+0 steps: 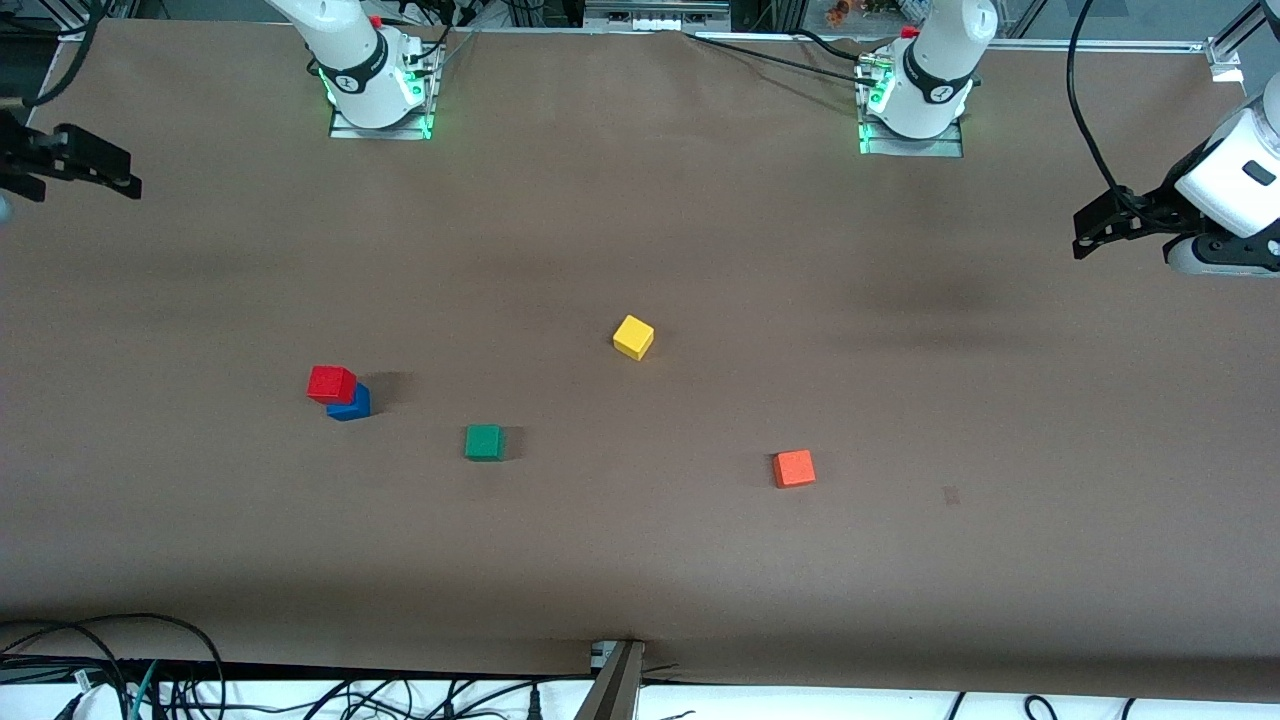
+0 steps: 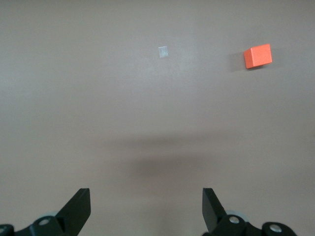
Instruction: Pass red block to right arm, stack on blue
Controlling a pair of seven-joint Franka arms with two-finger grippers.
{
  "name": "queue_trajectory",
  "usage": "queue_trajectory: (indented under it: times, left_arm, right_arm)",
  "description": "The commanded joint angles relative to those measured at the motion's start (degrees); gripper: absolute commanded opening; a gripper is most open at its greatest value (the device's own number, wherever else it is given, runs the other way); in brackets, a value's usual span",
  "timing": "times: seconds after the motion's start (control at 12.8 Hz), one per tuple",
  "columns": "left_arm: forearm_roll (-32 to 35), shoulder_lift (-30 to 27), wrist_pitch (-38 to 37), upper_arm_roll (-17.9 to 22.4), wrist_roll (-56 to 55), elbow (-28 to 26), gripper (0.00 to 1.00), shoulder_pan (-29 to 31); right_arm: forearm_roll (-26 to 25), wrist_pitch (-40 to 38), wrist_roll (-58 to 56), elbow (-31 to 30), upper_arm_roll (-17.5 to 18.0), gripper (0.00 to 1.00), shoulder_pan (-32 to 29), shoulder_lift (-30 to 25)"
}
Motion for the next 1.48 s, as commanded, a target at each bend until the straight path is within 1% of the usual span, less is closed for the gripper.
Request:
queue_trajectory:
  times: [0.0,0.47,0.62,1.4]
  left_arm:
    - [-0.02,2.2,-0.49,-0.14,-0.11,3.25,1.0,-0.23]
    - [0.07,2.21,-0.49,-0.22,-0.2,3.34,1.0,-0.32]
    - [0.07,2.29,-0.49,-0.23,-0.2,3.34,1.0,-0.32]
    - [0.33,2.82,-0.49,-0.31,0.06,4.22,1.0,-0.49]
  right_arm:
    - [-0.56,0.07,1.01,-3.56,2.37,1.0,-1.4,-2.6]
    - [-0.39,-3.37,3.65,-4.44,2.9,1.0,-1.31,-3.48]
    - [-0.65,-3.28,2.69,-3.83,3.51,1.0,-1.23,-2.43]
    - [-0.91,-3.11,2.42,-1.19,3.08,1.0,-1.23,0.39]
